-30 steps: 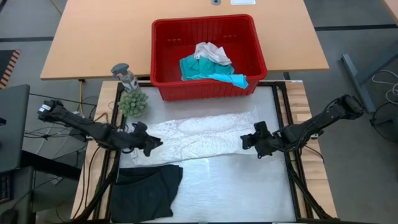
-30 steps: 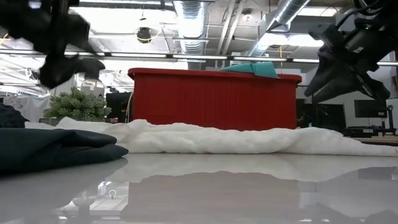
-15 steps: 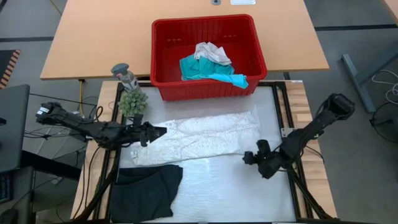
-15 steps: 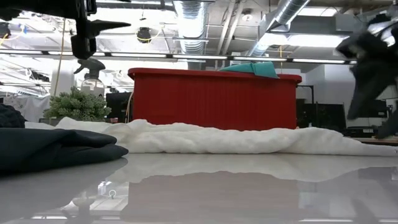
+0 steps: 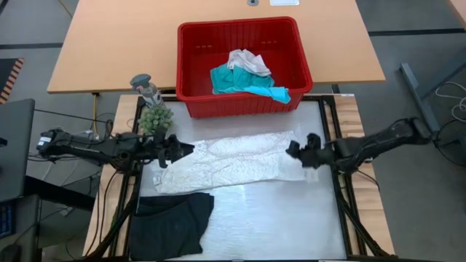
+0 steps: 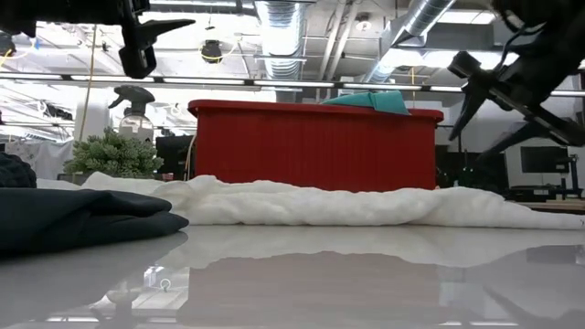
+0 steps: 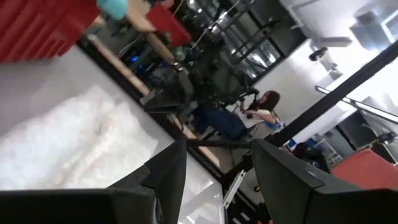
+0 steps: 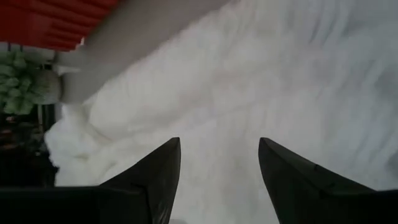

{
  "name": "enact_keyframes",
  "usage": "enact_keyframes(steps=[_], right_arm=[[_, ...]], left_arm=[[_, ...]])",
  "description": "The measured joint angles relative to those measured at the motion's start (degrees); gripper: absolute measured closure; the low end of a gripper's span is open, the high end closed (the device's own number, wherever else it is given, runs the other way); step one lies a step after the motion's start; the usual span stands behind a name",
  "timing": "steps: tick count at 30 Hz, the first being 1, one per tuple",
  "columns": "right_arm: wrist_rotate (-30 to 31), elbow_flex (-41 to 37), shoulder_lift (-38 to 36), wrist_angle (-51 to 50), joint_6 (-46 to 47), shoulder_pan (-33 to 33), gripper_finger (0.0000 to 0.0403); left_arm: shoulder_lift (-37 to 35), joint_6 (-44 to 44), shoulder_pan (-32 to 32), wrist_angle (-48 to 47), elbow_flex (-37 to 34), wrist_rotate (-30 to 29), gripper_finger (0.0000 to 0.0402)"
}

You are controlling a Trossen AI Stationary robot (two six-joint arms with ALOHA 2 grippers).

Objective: Fold Laundry from Bin
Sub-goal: Fold the white dress

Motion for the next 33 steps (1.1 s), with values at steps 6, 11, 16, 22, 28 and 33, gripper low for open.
enact_keyframes(steps=[6, 11, 16, 22, 28, 33], right_arm=[[-16.58, 0.0, -7.33, -5.97, -20.06, -15.21, 0.0163], [-25.2, 0.02, -6.9, -6.97, -35.62, -22.32, 0.0163], [-23.76, 0.02, -2.57, -5.56, -45.75, -25.92, 0.016], [-23.78, 0.02, 4.42, -7.21, -47.24, -28.47, 0.0148], [-25.09, 0.02, 11.37, -4.6, -49.55, -28.33, 0.0132], [-26.66, 0.02, 17.47, 0.75, -51.81, -28.33, 0.013]], left_arm=[[-3.4, 2.95, 5.17, 0.08, 1.15, 3.15, 0.023], [-3.49, -1.08, 7.74, -0.21, 1.21, 2.17, 0.023], [-3.5, -0.43, 9.05, -0.24, 1.23, -0.59, 0.023], [-3.51, 1.62, 9.06, -0.59, 1.23, -6.03, 0.023], [-2.85, 2.15, 9.46, -2.71, 1.23, -9.57, 0.023], [-0.83, -1.49, 11.16, -5.93, 1.25, -9.79, 0.023]])
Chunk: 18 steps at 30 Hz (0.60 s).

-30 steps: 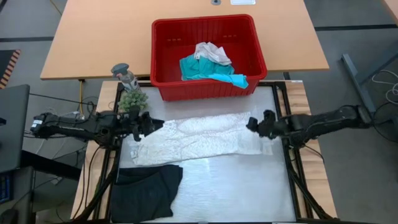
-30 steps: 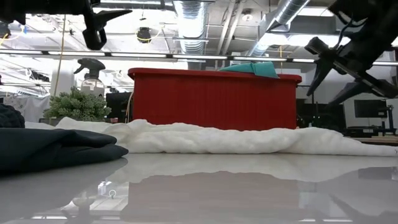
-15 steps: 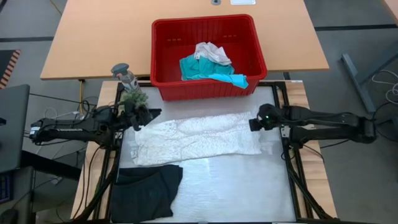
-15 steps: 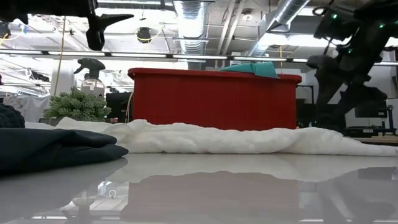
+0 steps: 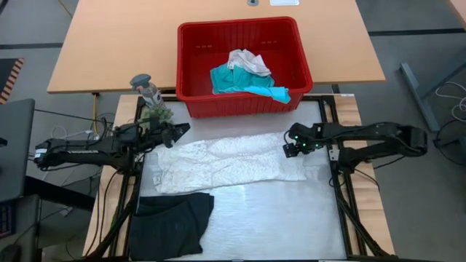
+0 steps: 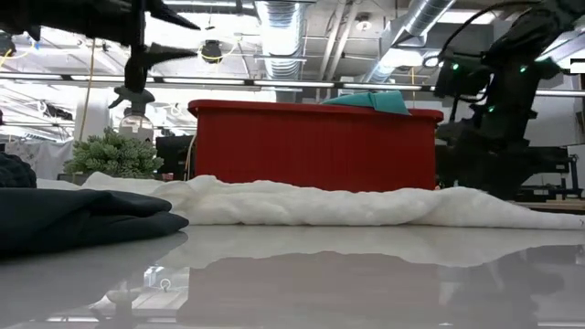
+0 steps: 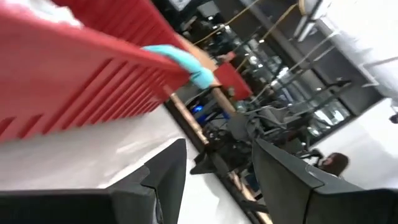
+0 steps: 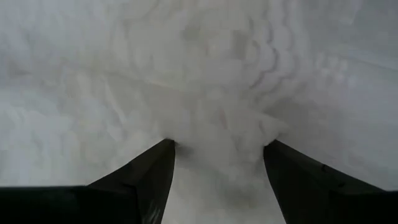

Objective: Fold Laundry from Bin
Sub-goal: Fold the white dress

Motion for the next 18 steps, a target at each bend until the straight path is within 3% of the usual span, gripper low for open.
enact_keyframes(steps=[11, 14, 18], right_arm=[[-0.11, 0.95, 13.25, 3.15, 4.12, -0.01, 0.0139], [1.88, 1.01, 14.09, 3.53, 6.47, 0.36, 0.0176], [3.35, 0.98, 14.15, 3.35, 8.16, 0.7, 0.0264]], left_arm=[[3.98, -2.42, 3.32, -0.49, 0.0, 4.18, 0.023], [4.01, -2.38, 3.48, -0.56, 0.0, 4.49, 0.023], [4.03, -2.23, 3.51, -0.62, 0.0, 4.85, 0.023]])
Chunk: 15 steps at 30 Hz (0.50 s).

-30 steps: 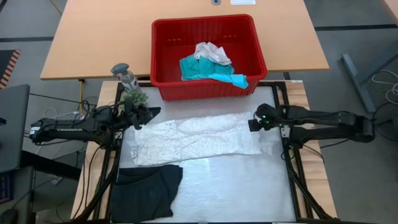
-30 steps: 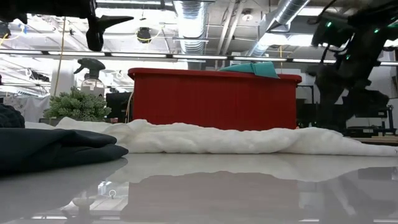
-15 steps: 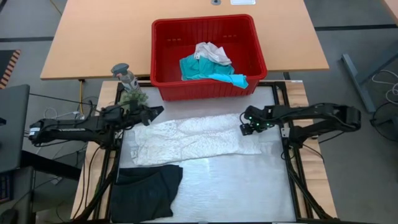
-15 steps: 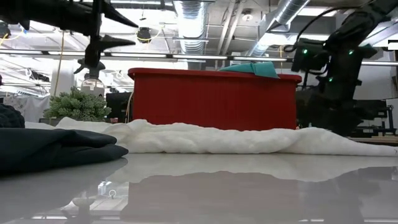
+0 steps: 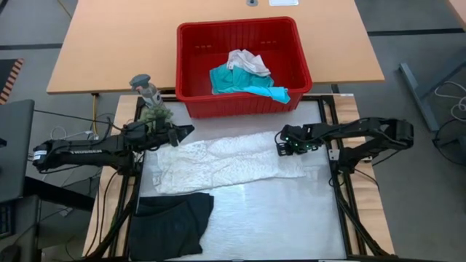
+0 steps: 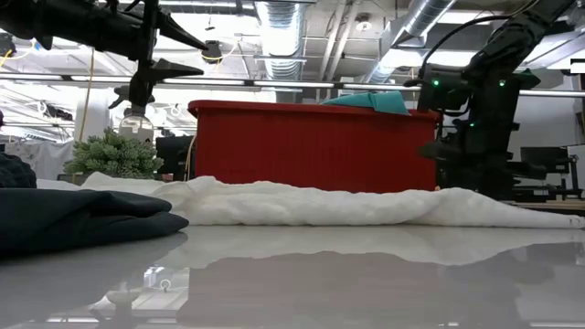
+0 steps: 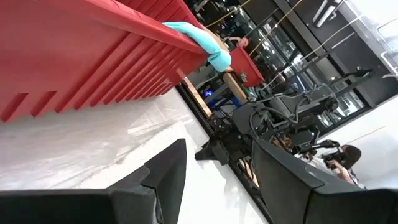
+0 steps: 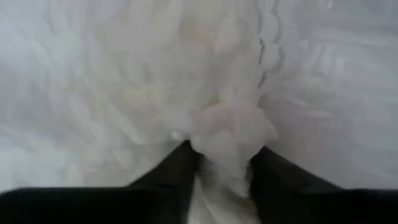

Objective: Fold Laundry from Bin
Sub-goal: Fold the white dress

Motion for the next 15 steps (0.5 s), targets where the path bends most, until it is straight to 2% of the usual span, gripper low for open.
enact_keyframes(steps=[4, 5, 11, 15], right_arm=[[-0.08, -0.07, 0.0, 0.21, 0.25, 0.01, 0.036], [-0.09, -0.07, 0.0, 0.17, 0.24, 0.0, 0.0368], [-0.12, 0.91, -0.88, -2.16, 0.85, 0.11, 0.0368], [2.95, 5.02, -3.79, -12.75, 1.35, 0.43, 0.0368]], left_arm=[[0.0, 2.36, 0.0, -0.05, 0.0, 0.78, 0.023], [0.0, 3.05, 0.0, -0.06, -0.02, 1.16, 0.023], [0.05, 5.14, 0.0, -1.99, -0.02, 2.01, 0.023], [0.04, 6.13, 0.0, -3.0, 0.0, 2.29, 0.023]])
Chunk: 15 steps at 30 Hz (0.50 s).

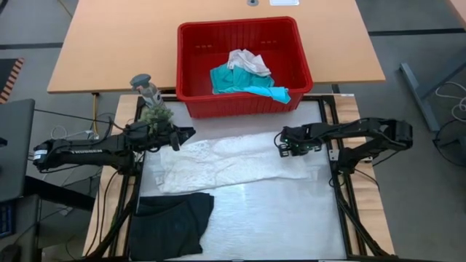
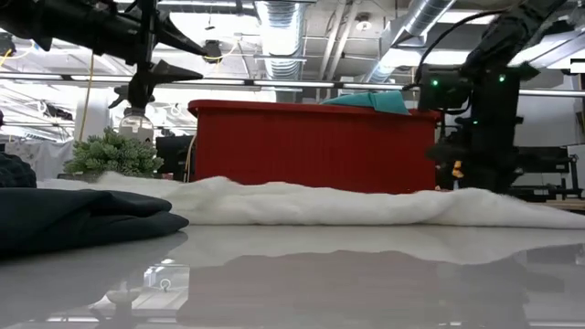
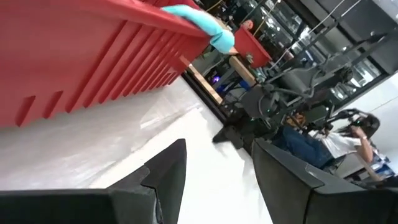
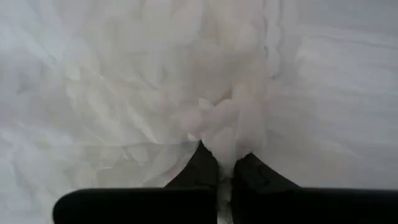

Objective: Fold Laundry from Bin
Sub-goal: Fold the white dress

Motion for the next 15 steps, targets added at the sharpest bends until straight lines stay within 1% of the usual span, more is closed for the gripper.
enact_keyframes(steps=[2, 4, 11, 15], right_arm=[[1.51, 2.39, -1.15, -4.61, -0.08, -0.45, 0.0368], [2.52, 4.31, -1.93, -7.13, -0.27, -0.54, 0.0368], [2.81, 9.53, -2.03, -7.18, 0.65, 1.82, 0.0368], [3.04, 13.24, -2.1, -7.62, 1.66, 3.82, 0.0368]], left_arm=[[0.0, 0.0, 0.0, -0.1, -0.01, 0.71, 0.023], [0.0, 0.01, 0.0, -0.07, 0.0, 1.86, 0.023], [0.0, 0.03, 0.0, -0.09, 0.0, 4.58, 0.023], [0.0, 0.05, 0.0, -0.09, 0.0, 4.62, 0.023]])
